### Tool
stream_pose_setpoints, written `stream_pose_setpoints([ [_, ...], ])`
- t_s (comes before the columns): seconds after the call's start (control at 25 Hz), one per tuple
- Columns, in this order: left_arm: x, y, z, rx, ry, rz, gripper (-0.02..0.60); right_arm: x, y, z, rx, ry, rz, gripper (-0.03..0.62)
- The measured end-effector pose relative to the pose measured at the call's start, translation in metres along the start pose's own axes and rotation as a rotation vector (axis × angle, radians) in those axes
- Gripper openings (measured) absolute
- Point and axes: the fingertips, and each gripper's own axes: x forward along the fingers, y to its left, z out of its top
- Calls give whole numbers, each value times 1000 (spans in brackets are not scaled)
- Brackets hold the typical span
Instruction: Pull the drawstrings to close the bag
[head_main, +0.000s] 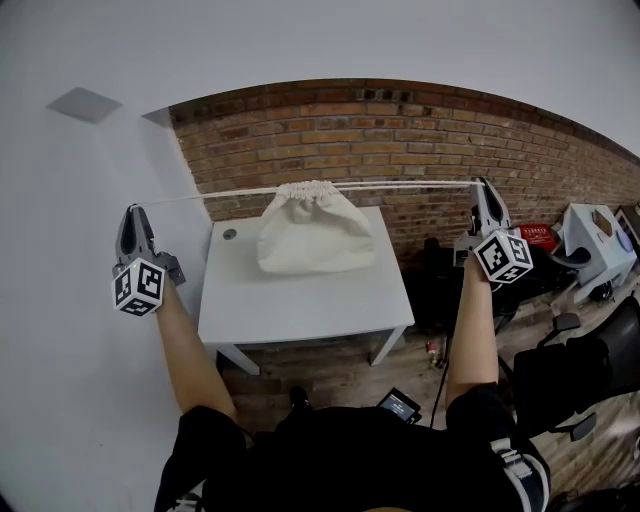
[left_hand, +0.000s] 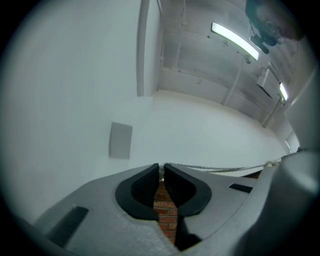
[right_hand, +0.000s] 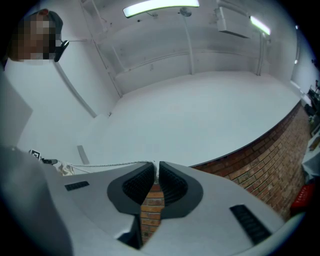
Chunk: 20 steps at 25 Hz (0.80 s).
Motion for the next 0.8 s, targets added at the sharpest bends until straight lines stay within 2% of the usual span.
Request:
stream_pose_setpoints([
  [0.32,-3,6,0,-1,7,17,44,1,-5,4,4,-16,-24,34],
  [0.8,3,1,-9,-27,60,-37,46,4,-11,-2,38,19,-22,35],
])
